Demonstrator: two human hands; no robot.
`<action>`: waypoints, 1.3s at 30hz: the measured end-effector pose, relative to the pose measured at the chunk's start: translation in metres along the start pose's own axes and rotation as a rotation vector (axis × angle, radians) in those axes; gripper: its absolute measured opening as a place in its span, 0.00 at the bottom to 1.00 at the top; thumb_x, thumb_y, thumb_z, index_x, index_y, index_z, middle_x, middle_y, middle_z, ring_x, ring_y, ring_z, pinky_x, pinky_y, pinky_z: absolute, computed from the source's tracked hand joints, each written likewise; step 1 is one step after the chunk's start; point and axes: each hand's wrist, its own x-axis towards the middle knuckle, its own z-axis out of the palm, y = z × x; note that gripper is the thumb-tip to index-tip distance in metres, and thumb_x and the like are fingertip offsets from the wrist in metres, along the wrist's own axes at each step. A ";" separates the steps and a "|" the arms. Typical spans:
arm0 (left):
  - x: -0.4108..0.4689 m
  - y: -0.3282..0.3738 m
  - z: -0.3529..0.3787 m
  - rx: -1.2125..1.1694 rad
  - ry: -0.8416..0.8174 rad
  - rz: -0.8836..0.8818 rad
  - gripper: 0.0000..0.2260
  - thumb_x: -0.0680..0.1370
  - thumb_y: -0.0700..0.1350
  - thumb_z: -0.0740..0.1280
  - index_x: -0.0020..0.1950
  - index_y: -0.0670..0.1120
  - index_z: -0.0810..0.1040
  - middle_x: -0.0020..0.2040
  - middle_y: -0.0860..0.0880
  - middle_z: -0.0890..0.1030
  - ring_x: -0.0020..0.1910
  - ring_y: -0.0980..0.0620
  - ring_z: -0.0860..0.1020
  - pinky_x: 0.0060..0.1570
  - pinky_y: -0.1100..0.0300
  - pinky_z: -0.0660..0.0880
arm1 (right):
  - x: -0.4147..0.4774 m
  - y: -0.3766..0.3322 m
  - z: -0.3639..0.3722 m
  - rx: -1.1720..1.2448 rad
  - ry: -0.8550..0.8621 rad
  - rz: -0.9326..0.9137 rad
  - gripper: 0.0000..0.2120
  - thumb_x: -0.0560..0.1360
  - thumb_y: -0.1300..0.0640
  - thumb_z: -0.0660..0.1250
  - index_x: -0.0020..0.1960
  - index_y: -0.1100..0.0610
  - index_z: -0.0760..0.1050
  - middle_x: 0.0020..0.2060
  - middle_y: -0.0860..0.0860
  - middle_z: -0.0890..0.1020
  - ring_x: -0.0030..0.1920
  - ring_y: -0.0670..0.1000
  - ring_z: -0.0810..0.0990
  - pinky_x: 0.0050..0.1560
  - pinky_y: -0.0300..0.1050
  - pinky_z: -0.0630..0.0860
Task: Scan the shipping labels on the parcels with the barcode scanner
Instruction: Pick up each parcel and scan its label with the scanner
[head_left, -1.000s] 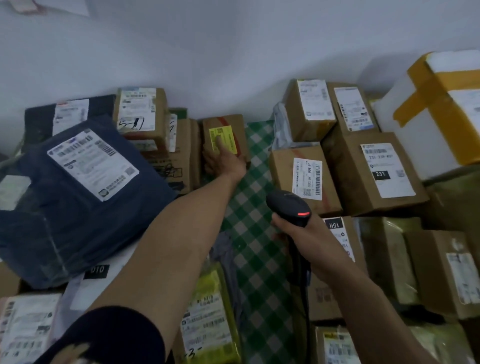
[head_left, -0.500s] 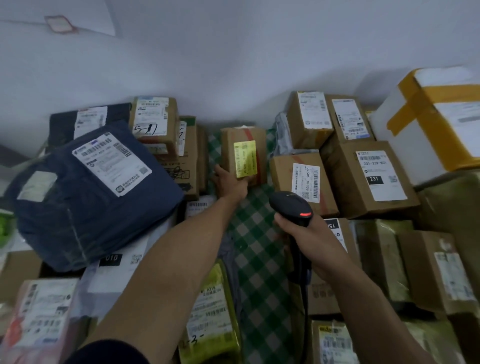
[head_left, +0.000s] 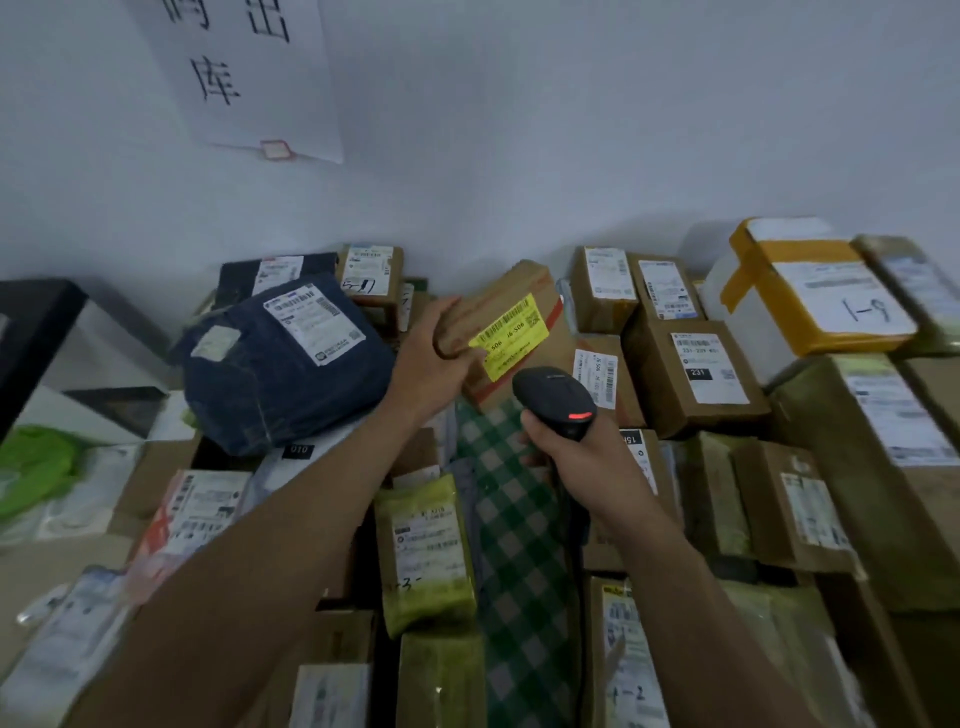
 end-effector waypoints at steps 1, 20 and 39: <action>-0.007 0.008 -0.007 0.010 -0.014 0.022 0.30 0.77 0.39 0.75 0.76 0.55 0.70 0.67 0.56 0.74 0.63 0.59 0.76 0.56 0.71 0.73 | -0.008 -0.002 0.001 0.002 -0.002 -0.019 0.11 0.80 0.53 0.73 0.61 0.49 0.80 0.48 0.51 0.88 0.42 0.49 0.88 0.45 0.45 0.81; -0.047 0.054 -0.044 0.361 -0.152 0.129 0.18 0.88 0.51 0.56 0.78 0.52 0.67 0.76 0.46 0.66 0.74 0.50 0.66 0.69 0.57 0.62 | -0.093 -0.029 -0.001 -0.121 -0.099 -0.105 0.06 0.80 0.53 0.72 0.56 0.49 0.80 0.40 0.49 0.87 0.38 0.46 0.86 0.38 0.41 0.77; -0.046 0.058 -0.024 -0.237 -0.028 -0.241 0.18 0.82 0.49 0.70 0.71 0.55 0.74 0.63 0.49 0.81 0.57 0.49 0.83 0.55 0.44 0.83 | -0.091 -0.016 -0.018 -0.039 -0.042 -0.049 0.12 0.79 0.51 0.73 0.61 0.48 0.79 0.45 0.50 0.88 0.39 0.46 0.87 0.37 0.37 0.77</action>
